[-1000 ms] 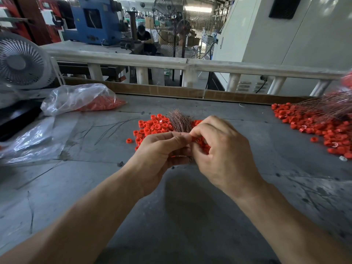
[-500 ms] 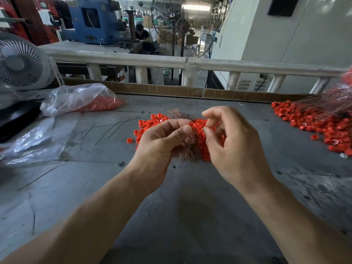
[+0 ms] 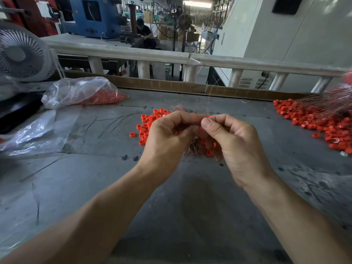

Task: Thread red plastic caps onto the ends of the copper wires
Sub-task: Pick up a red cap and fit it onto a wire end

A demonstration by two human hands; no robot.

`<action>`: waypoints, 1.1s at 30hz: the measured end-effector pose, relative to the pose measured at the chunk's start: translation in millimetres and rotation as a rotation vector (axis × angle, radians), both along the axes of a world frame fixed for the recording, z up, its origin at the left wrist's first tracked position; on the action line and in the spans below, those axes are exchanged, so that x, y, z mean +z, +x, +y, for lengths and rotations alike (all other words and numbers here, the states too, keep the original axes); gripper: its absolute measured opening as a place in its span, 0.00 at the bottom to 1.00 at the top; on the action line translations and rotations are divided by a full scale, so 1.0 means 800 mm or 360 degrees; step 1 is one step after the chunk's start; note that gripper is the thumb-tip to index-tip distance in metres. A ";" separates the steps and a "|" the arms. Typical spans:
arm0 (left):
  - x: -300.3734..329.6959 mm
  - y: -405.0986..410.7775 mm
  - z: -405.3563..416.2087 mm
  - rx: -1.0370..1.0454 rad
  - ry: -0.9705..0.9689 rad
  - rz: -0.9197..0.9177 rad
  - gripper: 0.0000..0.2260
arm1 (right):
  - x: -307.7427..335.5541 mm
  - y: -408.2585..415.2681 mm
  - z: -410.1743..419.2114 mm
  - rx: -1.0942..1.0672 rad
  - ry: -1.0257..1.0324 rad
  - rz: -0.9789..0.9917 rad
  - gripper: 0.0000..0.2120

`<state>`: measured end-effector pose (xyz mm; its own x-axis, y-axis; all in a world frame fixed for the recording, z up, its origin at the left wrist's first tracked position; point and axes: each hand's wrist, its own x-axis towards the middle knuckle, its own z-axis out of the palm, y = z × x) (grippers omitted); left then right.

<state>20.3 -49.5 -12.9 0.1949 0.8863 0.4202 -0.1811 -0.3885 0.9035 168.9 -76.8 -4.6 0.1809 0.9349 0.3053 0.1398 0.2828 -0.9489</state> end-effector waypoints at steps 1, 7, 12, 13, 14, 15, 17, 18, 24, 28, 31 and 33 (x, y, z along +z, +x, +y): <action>-0.001 -0.001 0.000 -0.0020 -0.0033 0.0006 0.08 | 0.001 0.003 0.000 -0.0019 0.0022 -0.0076 0.05; 0.001 -0.006 0.002 -0.0069 -0.0273 -0.0016 0.07 | 0.013 0.007 -0.003 0.0022 0.0092 -0.0618 0.07; 0.004 -0.008 0.004 0.0009 -0.0280 0.0058 0.05 | 0.015 0.009 -0.007 0.0046 0.0084 -0.0593 0.02; 0.005 -0.008 0.004 0.0019 -0.0285 0.0052 0.05 | 0.016 0.010 -0.008 0.0019 0.0107 -0.0531 0.02; 0.005 -0.008 0.004 0.0012 -0.0288 0.0048 0.05 | 0.017 0.010 -0.009 -0.0007 0.0135 -0.0491 0.02; 0.006 -0.007 0.003 -0.0010 -0.0296 0.0044 0.06 | 0.018 0.010 -0.009 -0.0023 0.0159 -0.0489 0.03; 0.005 -0.006 0.002 -0.0055 -0.0318 0.0025 0.05 | 0.018 0.011 -0.009 -0.0022 0.0152 -0.0571 0.04; 0.004 -0.006 0.002 -0.0069 -0.0334 0.0009 0.05 | 0.018 0.011 -0.009 -0.0017 0.0131 -0.0605 0.04; 0.000 -0.005 0.002 -0.0005 -0.0284 0.0075 0.06 | 0.015 0.010 -0.007 -0.0073 0.0098 -0.0757 0.04; 0.002 -0.004 0.000 0.0026 -0.0282 0.0093 0.06 | 0.013 0.011 -0.006 -0.0126 0.0122 -0.0904 0.05; 0.005 -0.006 0.001 0.0062 -0.0293 0.0111 0.05 | 0.011 0.009 -0.007 -0.0115 0.0119 -0.0865 0.04; 0.006 -0.007 0.002 0.0084 -0.0332 0.0099 0.06 | 0.012 0.008 -0.008 -0.0098 0.0154 -0.0802 0.06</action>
